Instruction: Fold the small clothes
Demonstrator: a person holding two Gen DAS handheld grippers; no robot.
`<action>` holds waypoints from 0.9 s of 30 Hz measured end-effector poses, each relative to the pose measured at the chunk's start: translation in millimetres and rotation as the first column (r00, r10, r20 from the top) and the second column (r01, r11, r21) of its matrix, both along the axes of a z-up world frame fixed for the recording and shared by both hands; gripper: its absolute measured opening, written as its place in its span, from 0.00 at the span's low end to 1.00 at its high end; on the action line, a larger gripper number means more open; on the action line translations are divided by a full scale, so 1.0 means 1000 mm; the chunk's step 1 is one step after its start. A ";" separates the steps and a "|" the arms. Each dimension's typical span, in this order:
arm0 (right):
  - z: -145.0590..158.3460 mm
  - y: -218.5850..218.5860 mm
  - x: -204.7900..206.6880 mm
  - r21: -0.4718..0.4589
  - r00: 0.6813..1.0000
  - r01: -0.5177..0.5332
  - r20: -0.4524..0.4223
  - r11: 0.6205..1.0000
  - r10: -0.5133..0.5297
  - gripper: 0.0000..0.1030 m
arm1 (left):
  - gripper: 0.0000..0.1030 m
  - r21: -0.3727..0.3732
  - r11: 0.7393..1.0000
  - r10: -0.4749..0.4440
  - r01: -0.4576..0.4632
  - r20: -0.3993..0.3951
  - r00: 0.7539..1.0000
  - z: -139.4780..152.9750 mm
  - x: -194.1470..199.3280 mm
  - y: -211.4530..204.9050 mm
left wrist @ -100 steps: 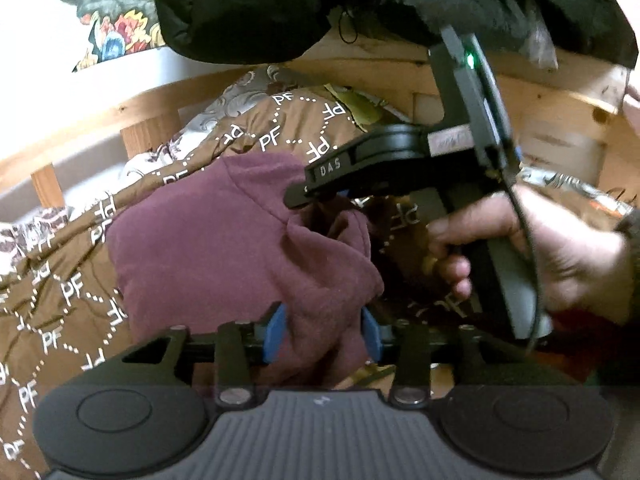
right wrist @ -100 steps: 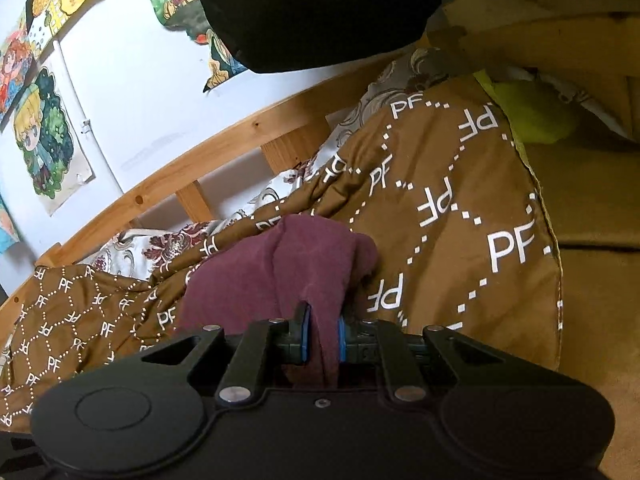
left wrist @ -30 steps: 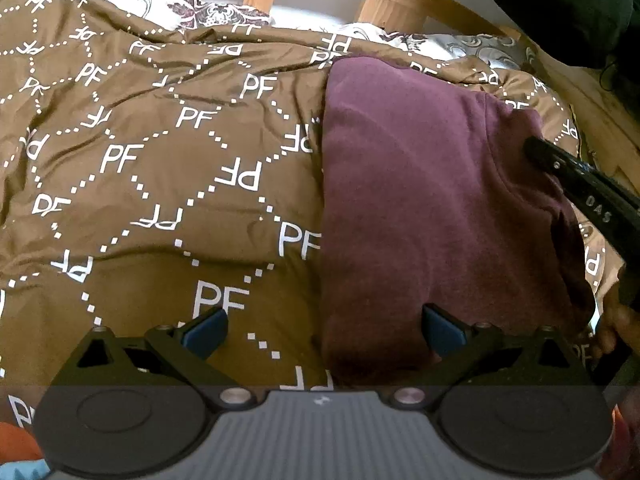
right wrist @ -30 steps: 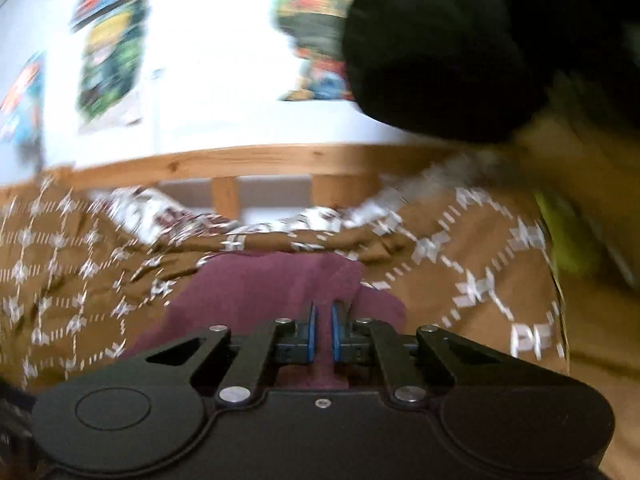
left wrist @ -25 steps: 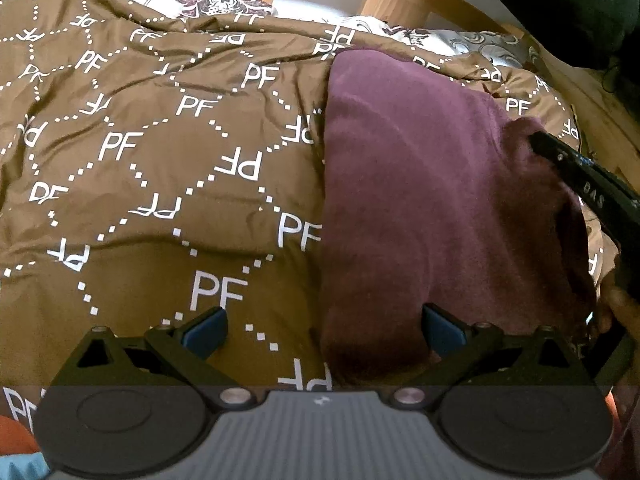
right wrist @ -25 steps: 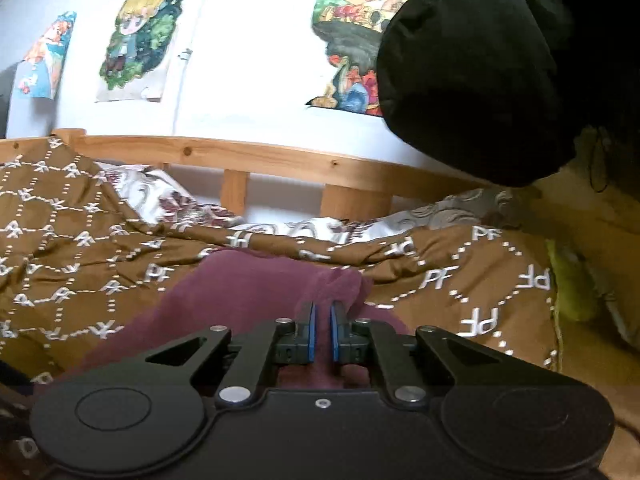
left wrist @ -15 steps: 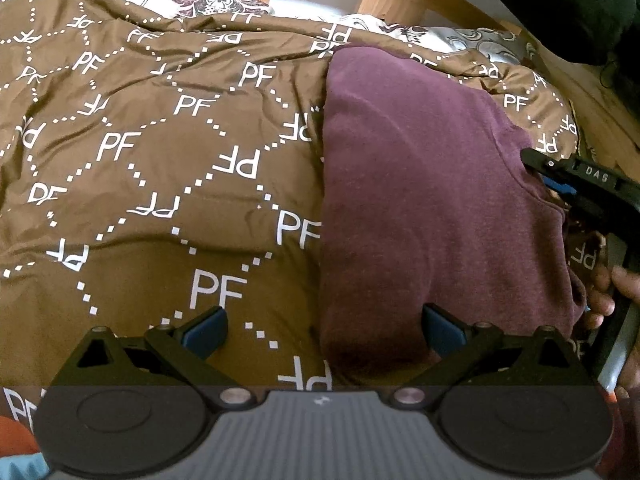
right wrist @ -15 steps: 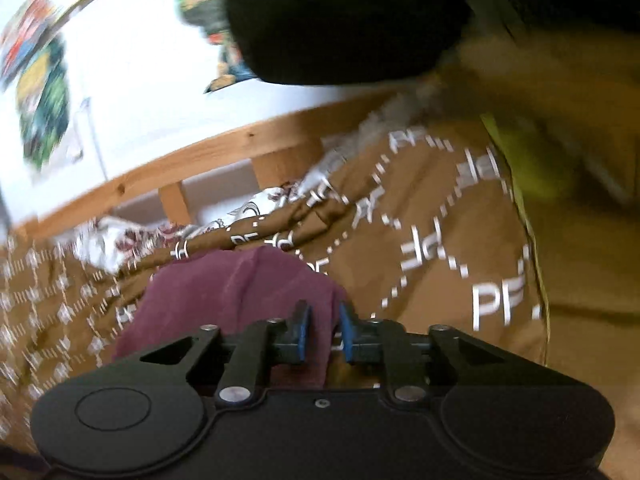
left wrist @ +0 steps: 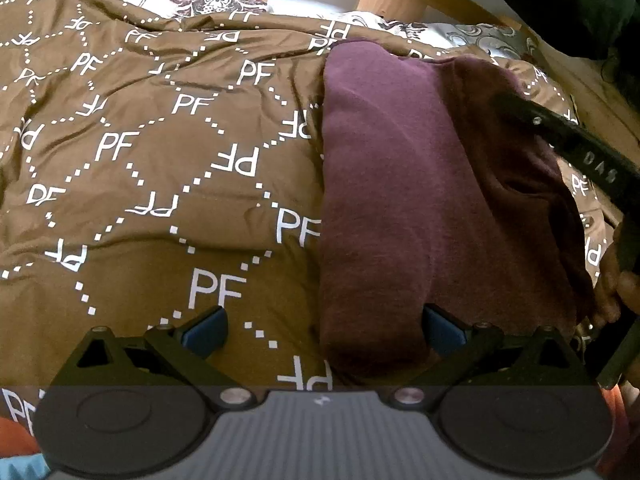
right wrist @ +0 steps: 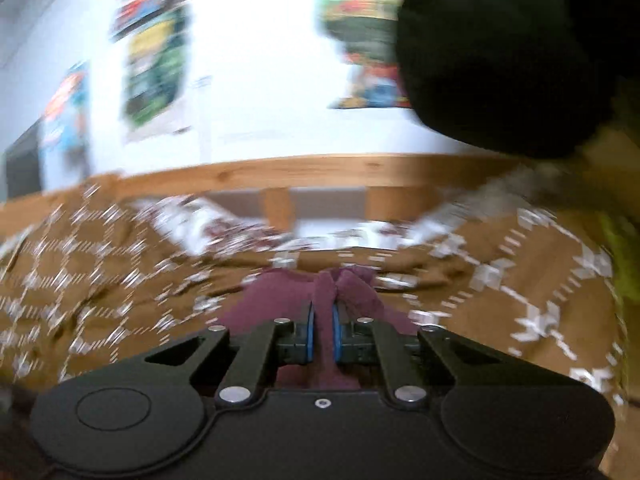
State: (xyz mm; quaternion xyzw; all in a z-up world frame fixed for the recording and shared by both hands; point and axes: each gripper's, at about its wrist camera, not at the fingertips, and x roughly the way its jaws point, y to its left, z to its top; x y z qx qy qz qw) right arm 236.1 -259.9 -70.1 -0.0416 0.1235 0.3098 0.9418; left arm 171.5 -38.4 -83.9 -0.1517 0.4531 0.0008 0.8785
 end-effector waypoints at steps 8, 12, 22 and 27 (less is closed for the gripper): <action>-0.004 -0.027 0.022 0.016 0.989 0.143 -0.044 0.990 -0.142 0.09 | 1.00 -0.006 1.000 -0.011 0.011 -0.006 1.000 0.000 0.000 0.001; -0.020 -0.062 0.052 0.068 0.956 0.242 -0.189 0.968 -0.226 0.09 | 1.00 -0.013 1.000 -0.016 0.016 -0.009 1.000 0.000 -0.001 0.001; -0.039 -0.092 0.077 0.299 0.915 0.219 -0.394 0.929 -0.088 0.53 | 1.00 -0.026 1.000 -0.017 0.016 -0.018 1.000 -0.001 -0.002 0.003; -0.044 -0.080 0.093 0.285 0.916 0.169 -0.399 0.944 -0.043 0.55 | 1.00 -0.023 1.000 -0.016 0.016 -0.022 1.000 0.000 -0.002 0.002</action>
